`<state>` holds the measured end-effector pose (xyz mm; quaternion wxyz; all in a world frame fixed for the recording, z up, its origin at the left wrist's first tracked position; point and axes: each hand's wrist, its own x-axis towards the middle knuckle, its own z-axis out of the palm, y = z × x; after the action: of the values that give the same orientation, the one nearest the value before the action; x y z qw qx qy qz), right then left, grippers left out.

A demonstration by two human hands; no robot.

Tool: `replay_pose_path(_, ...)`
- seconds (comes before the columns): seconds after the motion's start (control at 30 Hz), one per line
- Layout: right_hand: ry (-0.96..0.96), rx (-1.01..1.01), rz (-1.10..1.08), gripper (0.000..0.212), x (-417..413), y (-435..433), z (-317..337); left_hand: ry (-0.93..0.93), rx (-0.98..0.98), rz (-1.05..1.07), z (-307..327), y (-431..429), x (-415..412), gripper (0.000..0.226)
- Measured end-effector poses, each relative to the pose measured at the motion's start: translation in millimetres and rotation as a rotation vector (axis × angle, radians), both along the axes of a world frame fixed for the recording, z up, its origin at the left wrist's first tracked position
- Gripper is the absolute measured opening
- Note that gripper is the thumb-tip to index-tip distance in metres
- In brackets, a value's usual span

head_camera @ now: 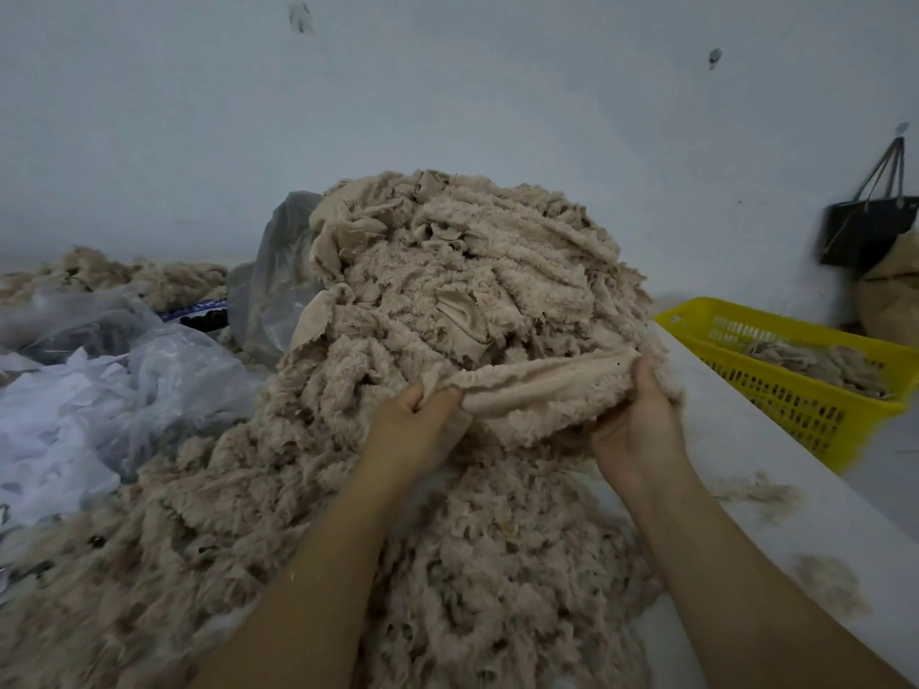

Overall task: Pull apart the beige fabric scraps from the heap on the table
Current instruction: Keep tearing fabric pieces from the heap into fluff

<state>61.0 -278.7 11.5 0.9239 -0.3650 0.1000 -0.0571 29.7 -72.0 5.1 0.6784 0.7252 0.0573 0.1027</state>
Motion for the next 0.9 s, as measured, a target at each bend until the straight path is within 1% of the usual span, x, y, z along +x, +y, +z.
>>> replay_pose_path(0.03,0.016,-0.010,-0.020,0.037,1,0,0,0.014,-0.129,-0.037,3,-1,-3,0.026)
replay_pose_path(0.07,0.032,-0.028,-0.037,0.033,1,0,0,0.019,-0.238,-0.094,4,0,-3,0.018)
replay_pose_path(0.1,0.045,-0.058,-0.042,0.032,0,1,0,0.017,-0.318,-0.136,7,0,-6,0.016)
replay_pose_path(0.13,0.044,-0.106,-0.021,0.036,-1,2,-1,0.009,-0.352,-0.158,7,0,-6,0.028)
replay_pose_path(0.17,0.028,-0.181,0.019,0.047,-1,4,-2,0.012,-0.366,-0.169,8,-2,-7,0.035)
replay_pose_path(0.2,-0.010,-0.276,0.072,0.058,-2,6,-4,0.010,-0.356,-0.183,6,-3,-6,0.033)
replay_pose_path(0.23,-0.068,-0.386,0.138,0.064,-4,10,-6,0.018,-0.316,-0.205,5,-5,-6,0.032)
replay_pose_path(0.3,-0.207,-0.676,0.293,0.065,-13,20,-9,0.013,-0.172,-0.233,3,-9,-8,0.038)
replay_pose_path(0.37,-0.307,-0.940,0.439,0.061,-21,32,-12,0.008,-0.071,-0.239,0,-13,-10,0.045)
replay_pose_path(0.4,-0.353,-1.032,0.482,0.056,-24,38,-14,0.018,-0.061,-0.245,-2,-14,-10,0.049)
replay_pose_path(0.47,-0.422,-1.148,0.473,0.047,-23,43,-16,0.022,-0.040,-0.236,-2,-15,-11,0.052)
replay_pose_path(0.53,-0.386,-1.200,0.399,0.041,-21,41,-16,0.013,0.054,-0.191,-3,-15,-9,0.050)
replay_pose_path(0.57,-0.350,-1.214,0.364,0.037,-19,39,-15,0.003,0.092,-0.173,-2,-14,-8,0.045)
replay_pose_path(0.63,-0.336,-1.208,0.304,0.033,-17,38,-14,0.010,0.091,-0.142,0,-14,-8,0.040)
replay_pose_path(0.7,-0.313,-1.148,0.241,0.034,-17,39,-11,0.037,-0.014,-0.121,3,-15,-8,0.038)
replay_pose_path(0.77,-0.247,-1.086,0.207,0.033,-17,41,-5,0.050,-0.189,-0.137,9,-13,-9,0.034)
replay_pose_path(0.83,-0.204,-1.079,0.186,0.035,-17,41,-3,0.067,-0.377,-0.184,11,-12,-11,0.040)
replay_pose_path(0.9,-0.198,-1.085,0.173,0.039,-18,43,-4,0.093,-0.511,-0.203,12,-15,-11,0.044)
